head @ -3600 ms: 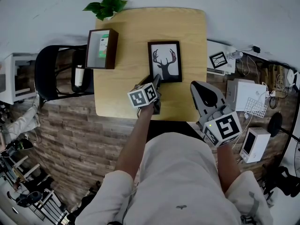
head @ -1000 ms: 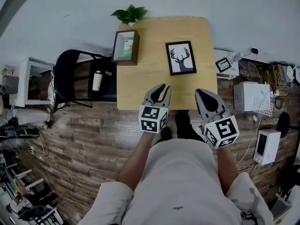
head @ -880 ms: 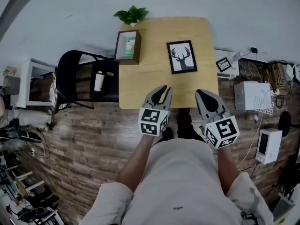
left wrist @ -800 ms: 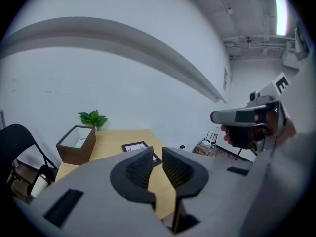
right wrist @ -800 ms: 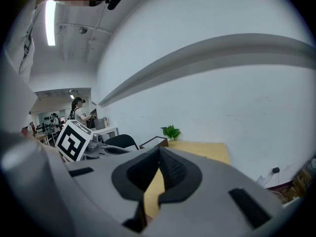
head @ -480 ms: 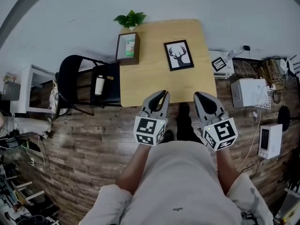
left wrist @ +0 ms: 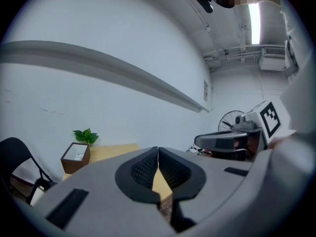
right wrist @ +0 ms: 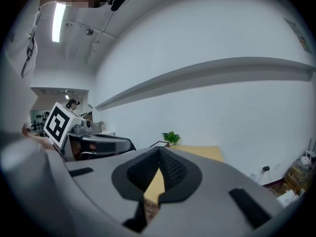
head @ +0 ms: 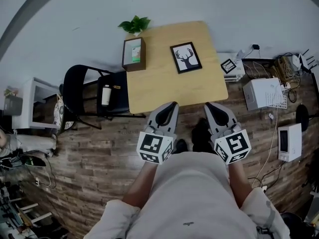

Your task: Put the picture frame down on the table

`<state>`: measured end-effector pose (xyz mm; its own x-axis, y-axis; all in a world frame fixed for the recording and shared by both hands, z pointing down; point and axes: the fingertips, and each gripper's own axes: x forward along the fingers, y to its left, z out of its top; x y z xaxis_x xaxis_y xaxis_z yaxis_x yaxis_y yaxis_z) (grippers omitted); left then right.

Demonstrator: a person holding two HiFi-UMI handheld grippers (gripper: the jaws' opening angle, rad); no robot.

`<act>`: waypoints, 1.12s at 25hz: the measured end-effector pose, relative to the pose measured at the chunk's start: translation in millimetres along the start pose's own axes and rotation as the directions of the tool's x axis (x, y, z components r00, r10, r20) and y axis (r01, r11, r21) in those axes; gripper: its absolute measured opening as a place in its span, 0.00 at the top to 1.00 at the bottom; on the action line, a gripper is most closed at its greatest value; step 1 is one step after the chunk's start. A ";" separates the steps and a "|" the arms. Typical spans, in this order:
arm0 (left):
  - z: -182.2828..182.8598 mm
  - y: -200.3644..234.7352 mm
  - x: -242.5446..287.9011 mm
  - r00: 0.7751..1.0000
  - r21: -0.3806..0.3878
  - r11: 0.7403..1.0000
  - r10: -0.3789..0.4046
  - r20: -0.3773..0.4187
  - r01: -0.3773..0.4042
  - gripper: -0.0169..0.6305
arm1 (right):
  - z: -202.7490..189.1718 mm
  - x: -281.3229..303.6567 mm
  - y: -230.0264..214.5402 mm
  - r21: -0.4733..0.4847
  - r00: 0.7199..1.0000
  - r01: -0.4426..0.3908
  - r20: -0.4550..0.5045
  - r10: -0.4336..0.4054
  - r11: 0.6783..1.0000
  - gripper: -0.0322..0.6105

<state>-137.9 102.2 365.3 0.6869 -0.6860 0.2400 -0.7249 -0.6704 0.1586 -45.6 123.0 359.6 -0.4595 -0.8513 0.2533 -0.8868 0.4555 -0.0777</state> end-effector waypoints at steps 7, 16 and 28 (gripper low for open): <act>13.5 -1.3 -6.5 1.000 0.003 1.000 -0.014 0.015 0.014 0.96 | 13.1 -7.7 2.1 -0.017 1.000 0.011 0.024 -0.010 1.000 0.95; 30.8 -6.0 -9.2 0.998 -0.010 0.999 -0.051 0.048 0.052 0.96 | 23.7 -14.8 -3.9 -0.031 0.998 0.039 0.047 -0.038 0.999 0.95; 36.3 -9.0 -0.2 0.997 0.014 0.998 -0.066 0.047 0.066 0.96 | 30.1 -15.7 -10.1 -0.035 0.997 0.055 0.065 -0.052 0.998 0.95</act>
<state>-129.6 98.1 329.1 0.7352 -0.6526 0.1835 -0.6773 -0.7180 0.1603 -30.9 124.0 327.3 -0.4145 -0.8892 0.1939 -0.9084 0.4170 -0.0300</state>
